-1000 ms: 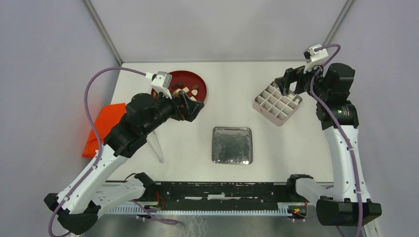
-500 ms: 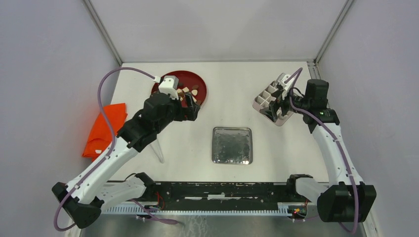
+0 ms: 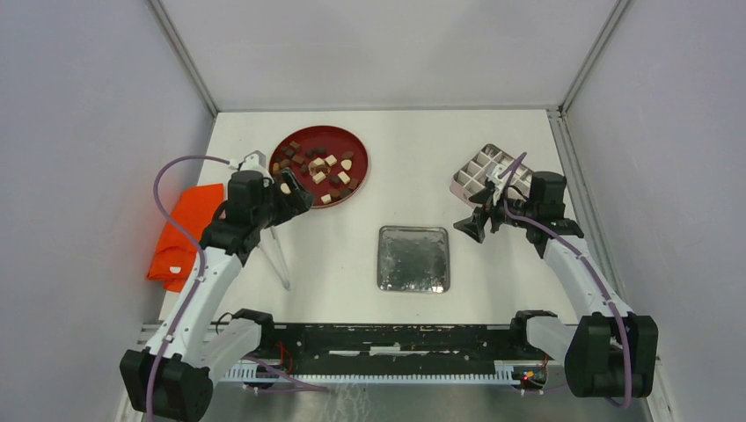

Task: Pack the chocolate
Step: Pick up the clamp from the center of the board.

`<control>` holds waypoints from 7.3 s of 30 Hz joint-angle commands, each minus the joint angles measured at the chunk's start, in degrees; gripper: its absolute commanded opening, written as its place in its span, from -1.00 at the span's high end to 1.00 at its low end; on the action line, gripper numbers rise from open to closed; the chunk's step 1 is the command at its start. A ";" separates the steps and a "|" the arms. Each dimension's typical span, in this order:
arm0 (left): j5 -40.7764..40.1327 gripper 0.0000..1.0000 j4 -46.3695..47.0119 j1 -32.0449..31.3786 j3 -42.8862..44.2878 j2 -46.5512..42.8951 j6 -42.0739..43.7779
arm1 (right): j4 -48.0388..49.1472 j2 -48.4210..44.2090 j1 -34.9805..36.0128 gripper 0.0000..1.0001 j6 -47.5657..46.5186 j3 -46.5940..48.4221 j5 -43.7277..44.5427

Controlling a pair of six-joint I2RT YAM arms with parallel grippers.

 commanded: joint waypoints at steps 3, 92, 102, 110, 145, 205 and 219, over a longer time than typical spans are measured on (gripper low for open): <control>-12.21 -0.82 -7.93 0.51 1.40 -1.01 -2.92 | 8.88 -0.52 -0.04 -0.74 4.57 -4.02 -3.33; 27.54 0.96 38.09 4.63 -9.48 -16.21 -22.03 | 10.81 3.03 11.78 -0.77 15.83 7.59 -16.69; 17.36 0.96 60.50 -15.89 -4.46 -5.62 -21.26 | 47.78 8.71 19.46 -0.87 58.24 10.11 -12.24; 17.57 0.96 68.67 -25.82 2.05 3.59 -16.39 | 57.77 11.59 20.21 -0.62 75.86 10.83 -8.30; 16.34 -0.16 51.91 -31.34 3.64 0.78 -2.95 | 62.40 14.13 28.09 1.00 82.88 11.44 -11.21; 24.33 0.96 97.44 -18.33 -9.05 13.48 -30.69 | 37.15 8.14 13.58 -0.95 55.39 21.38 -16.65; 24.71 0.96 118.13 -18.33 1.20 29.68 -40.17 | 38.94 10.28 25.25 -0.96 67.57 21.92 -8.42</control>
